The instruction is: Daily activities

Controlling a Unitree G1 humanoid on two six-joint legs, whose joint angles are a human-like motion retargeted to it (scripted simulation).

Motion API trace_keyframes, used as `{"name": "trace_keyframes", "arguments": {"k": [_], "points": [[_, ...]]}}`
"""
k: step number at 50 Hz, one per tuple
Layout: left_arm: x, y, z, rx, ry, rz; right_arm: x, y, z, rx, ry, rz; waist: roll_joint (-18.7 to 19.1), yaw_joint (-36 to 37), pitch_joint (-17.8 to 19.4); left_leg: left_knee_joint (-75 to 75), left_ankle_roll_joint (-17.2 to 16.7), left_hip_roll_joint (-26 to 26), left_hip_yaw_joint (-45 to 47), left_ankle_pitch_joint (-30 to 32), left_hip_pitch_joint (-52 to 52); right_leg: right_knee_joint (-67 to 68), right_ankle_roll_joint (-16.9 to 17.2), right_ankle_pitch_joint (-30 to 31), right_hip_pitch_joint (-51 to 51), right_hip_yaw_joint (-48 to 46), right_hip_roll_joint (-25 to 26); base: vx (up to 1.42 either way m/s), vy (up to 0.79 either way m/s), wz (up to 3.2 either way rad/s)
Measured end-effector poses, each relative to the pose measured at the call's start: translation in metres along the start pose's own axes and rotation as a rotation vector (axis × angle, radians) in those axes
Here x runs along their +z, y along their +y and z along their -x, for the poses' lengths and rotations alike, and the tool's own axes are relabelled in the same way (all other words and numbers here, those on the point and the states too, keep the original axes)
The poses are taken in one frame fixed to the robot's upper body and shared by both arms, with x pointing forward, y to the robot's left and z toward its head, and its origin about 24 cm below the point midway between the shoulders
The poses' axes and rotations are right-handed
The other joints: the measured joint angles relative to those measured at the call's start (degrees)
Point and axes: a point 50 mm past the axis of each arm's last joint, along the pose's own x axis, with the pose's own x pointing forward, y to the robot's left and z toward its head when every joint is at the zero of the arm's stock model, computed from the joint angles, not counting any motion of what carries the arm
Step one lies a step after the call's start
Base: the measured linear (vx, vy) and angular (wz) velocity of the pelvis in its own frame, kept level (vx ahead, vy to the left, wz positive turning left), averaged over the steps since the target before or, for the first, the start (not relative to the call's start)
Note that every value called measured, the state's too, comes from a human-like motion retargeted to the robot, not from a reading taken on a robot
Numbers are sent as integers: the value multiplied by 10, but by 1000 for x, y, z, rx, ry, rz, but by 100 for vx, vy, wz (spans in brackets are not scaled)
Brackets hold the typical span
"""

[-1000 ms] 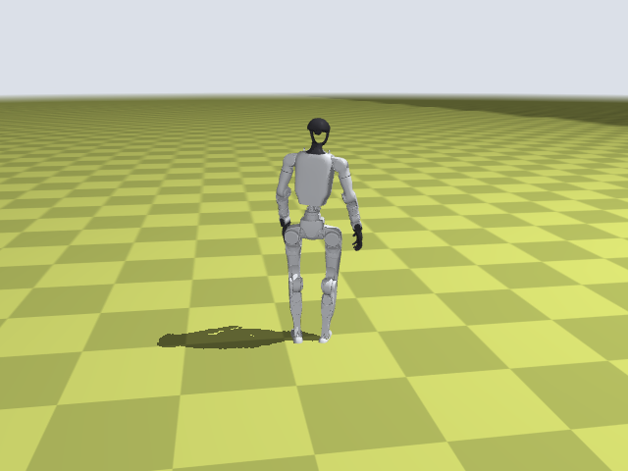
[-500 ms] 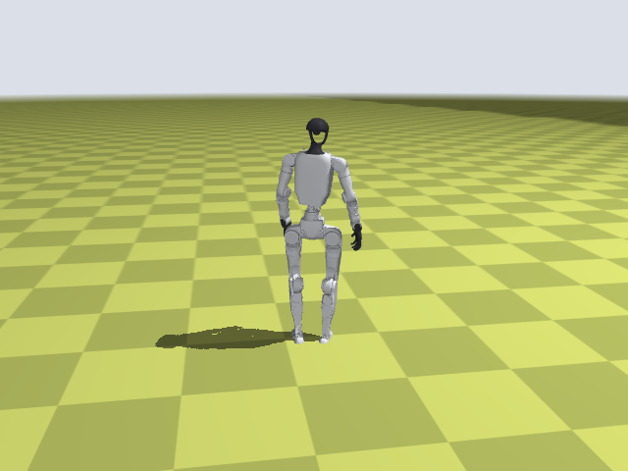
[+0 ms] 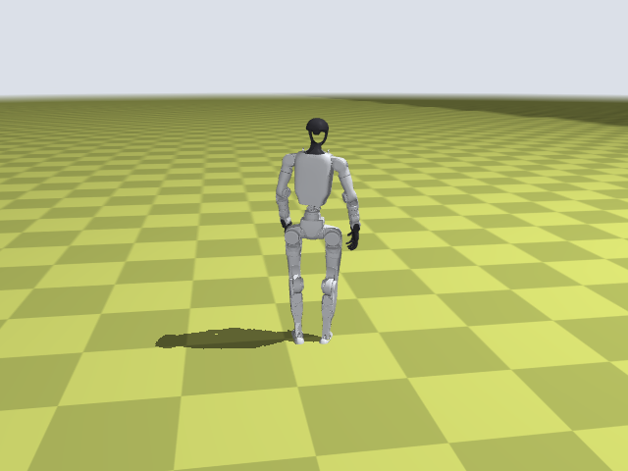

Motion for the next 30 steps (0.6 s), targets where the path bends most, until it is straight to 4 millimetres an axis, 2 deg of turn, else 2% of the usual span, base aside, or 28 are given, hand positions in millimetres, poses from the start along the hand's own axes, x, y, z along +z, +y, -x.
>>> {"name": "trace_keyframes", "arguments": {"k": [2, 5, 7, 10, 12, 22, 26, 30], "points": [[0, 0, 0, -9, 0, -12, 11, 3, -2, 20, -42, -13, 1, 1, -1, -1, -1, 0, 1, 0, 0, -1, 1, 0, 0, 1, 0, 0, 0, 0], [3, 3, 1, -15, -10, -36, 52, 7, -7, 64, -184, -30, 3, 2, -4, -1, -3, 1, 4, -1, 0, -2, 2, 0, 0, 1, 1, 0, 0, 0], [13, 14, 2, 0, -37, -63, 75, 6, -7, 89, -263, -42, 4, 2, -4, -1, -4, 2, 5, -2, 0, -2, 3, 1, 0, 2, 2, 0, 0, 0], [37, 33, 3, 28, -101, -112, 97, 3, -3, 129, -349, -70, 4, 1, -4, 1, -6, 5, 9, -4, 1, -3, 3, 1, 0, 4, 3, 0, 0, 0], [50, 37, 5, 25, -140, -139, 113, 1, 1, 164, -410, -88, 5, 0, -4, 4, -8, 7, 11, -6, 1, -4, 4, 2, 2, 5, 4, 0, 0, 0], [98, 36, 14, -72, -319, -227, 200, -5, 43, 409, -706, -76, 8, -6, -3, 19, -19, 20, 25, -18, 7, -7, 10, 6, 11, 9, 12, 0, 0, 0], [116, 34, 20, -127, -384, -239, 224, 0, 63, 517, -778, -40, 9, -9, -5, 18, -21, 22, 26, -21, 10, -10, 13, 8, 14, 9, 15, 0, 0, 0], [136, 30, 26, -183, -458, -226, 240, 6, 80, 615, -825, -27, 9, -10, -8, 14, -24, 23, 26, -22, 13, -14, 15, 10, 17, 8, 16, 0, 0, 0]]}}
